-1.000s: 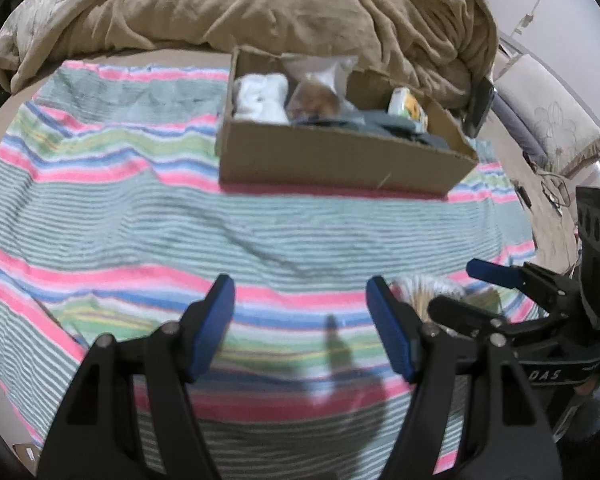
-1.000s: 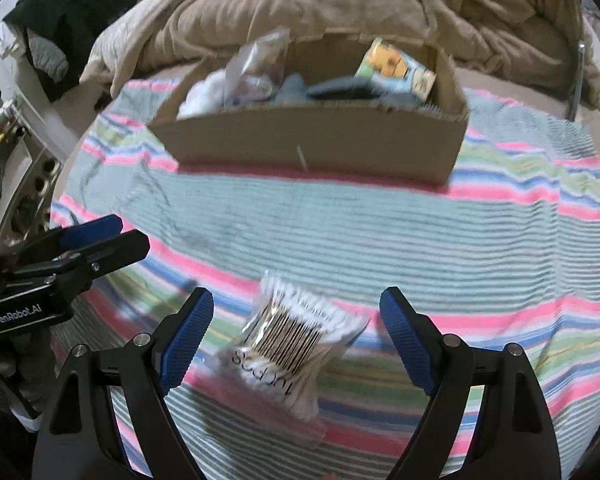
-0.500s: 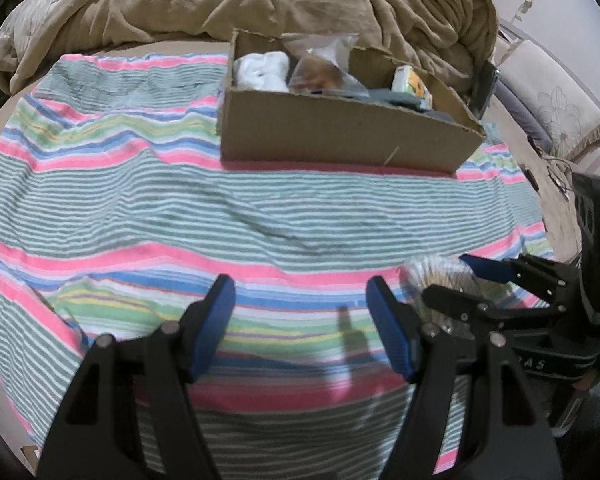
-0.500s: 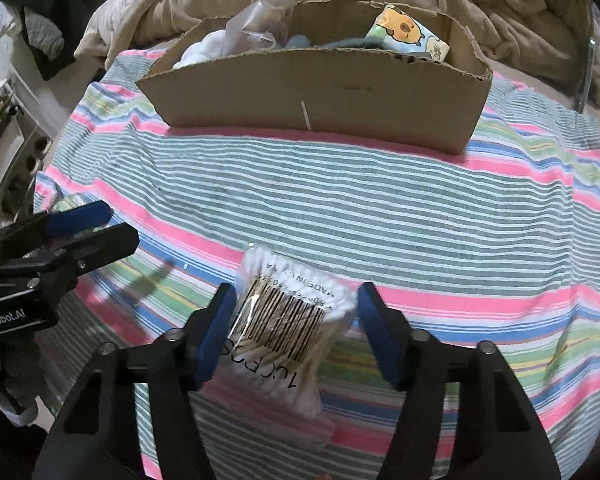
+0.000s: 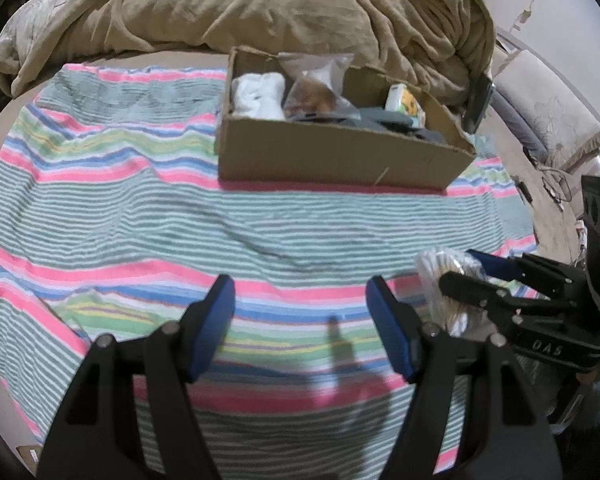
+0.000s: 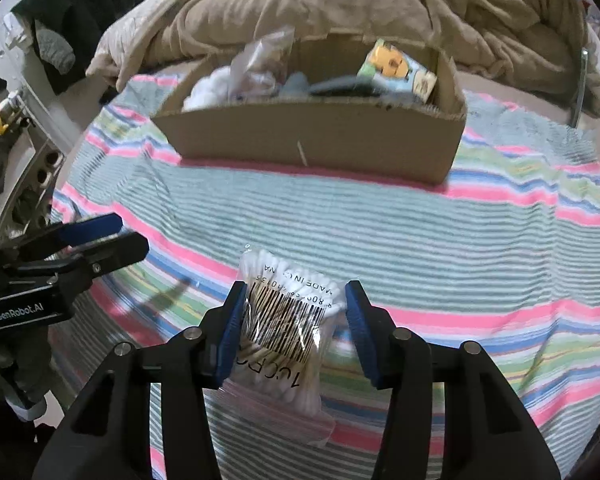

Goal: Organize objects
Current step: 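Carry the cotton swab bag into the box and open the right gripper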

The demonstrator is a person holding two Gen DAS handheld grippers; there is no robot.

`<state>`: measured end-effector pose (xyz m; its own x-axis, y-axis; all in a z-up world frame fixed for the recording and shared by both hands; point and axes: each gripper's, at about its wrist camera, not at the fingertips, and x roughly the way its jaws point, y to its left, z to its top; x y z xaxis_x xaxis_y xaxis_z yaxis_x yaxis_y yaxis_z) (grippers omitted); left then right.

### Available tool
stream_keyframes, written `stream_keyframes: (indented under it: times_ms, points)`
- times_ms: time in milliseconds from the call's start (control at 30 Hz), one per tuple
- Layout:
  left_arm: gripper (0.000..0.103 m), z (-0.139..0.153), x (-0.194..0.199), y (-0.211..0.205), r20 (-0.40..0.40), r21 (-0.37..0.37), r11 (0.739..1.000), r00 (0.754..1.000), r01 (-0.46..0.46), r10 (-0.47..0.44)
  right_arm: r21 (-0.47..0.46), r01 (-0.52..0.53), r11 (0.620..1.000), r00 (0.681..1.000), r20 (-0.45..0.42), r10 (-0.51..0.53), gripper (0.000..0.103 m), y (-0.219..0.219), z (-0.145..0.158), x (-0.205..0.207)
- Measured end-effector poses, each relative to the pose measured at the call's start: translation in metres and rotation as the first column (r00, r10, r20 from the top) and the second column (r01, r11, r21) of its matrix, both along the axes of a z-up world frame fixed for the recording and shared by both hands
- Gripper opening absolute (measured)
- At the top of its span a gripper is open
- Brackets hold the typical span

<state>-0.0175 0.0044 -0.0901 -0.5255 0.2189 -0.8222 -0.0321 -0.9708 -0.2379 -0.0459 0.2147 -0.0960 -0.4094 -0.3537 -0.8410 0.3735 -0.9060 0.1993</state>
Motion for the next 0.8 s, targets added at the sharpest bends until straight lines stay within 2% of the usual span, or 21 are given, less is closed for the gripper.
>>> stream_keyframes:
  times_ms: [600, 800]
  points:
    - [0.070, 0.028, -0.023, 0.004, -0.072, 0.005, 1.000, 0.997, 0.001, -0.001, -0.063, 0.059, 0.996, 0.987, -0.143, -0.067, 0.052, 0.020, 0.055, -0.040]
    - [0.070, 0.029, -0.040, 0.005, -0.078, 0.003, 1.000, 0.997, 0.005, -0.005, -0.074, 0.060, 0.995, 0.982, -0.173, -0.072, 0.052, 0.017, 0.062, -0.055]
